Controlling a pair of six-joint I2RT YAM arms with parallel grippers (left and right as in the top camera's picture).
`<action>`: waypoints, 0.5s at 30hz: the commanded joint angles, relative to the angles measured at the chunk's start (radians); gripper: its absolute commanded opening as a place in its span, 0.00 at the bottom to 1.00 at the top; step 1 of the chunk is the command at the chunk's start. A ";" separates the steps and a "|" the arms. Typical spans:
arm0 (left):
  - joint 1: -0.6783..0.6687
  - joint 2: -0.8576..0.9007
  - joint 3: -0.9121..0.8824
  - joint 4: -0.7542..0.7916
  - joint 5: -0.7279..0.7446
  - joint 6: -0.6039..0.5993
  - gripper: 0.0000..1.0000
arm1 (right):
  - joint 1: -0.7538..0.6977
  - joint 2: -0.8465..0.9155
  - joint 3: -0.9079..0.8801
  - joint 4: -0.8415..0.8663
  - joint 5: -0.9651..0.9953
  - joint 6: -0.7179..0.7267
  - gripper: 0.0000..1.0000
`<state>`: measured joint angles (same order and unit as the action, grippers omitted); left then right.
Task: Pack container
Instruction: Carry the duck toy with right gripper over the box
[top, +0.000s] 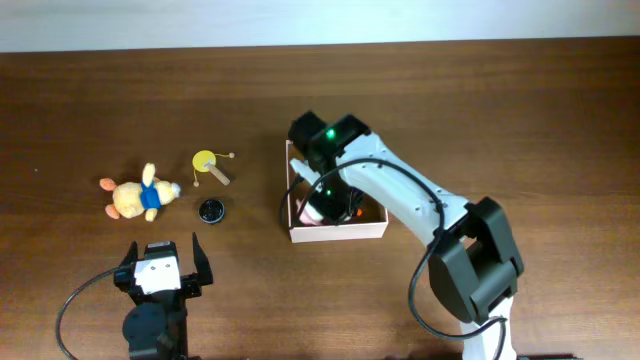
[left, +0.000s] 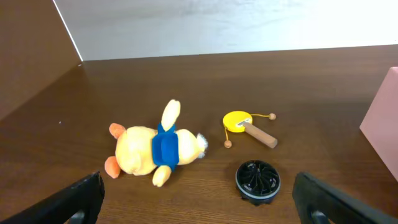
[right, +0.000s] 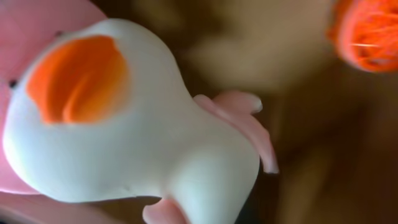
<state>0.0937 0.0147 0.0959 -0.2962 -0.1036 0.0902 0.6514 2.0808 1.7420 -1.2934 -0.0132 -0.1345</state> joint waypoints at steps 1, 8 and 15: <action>0.001 -0.008 -0.004 -0.001 0.011 0.016 0.99 | 0.010 -0.014 -0.089 0.045 -0.034 0.008 0.04; 0.001 -0.008 -0.004 -0.001 0.010 0.016 0.99 | 0.010 -0.014 -0.173 0.099 -0.036 0.012 0.04; 0.001 -0.008 -0.004 -0.001 0.011 0.016 0.99 | 0.010 -0.014 -0.170 0.119 -0.032 0.011 0.24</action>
<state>0.0937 0.0147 0.0959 -0.2962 -0.1036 0.0902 0.6563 2.0808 1.5688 -1.1790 -0.0319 -0.1307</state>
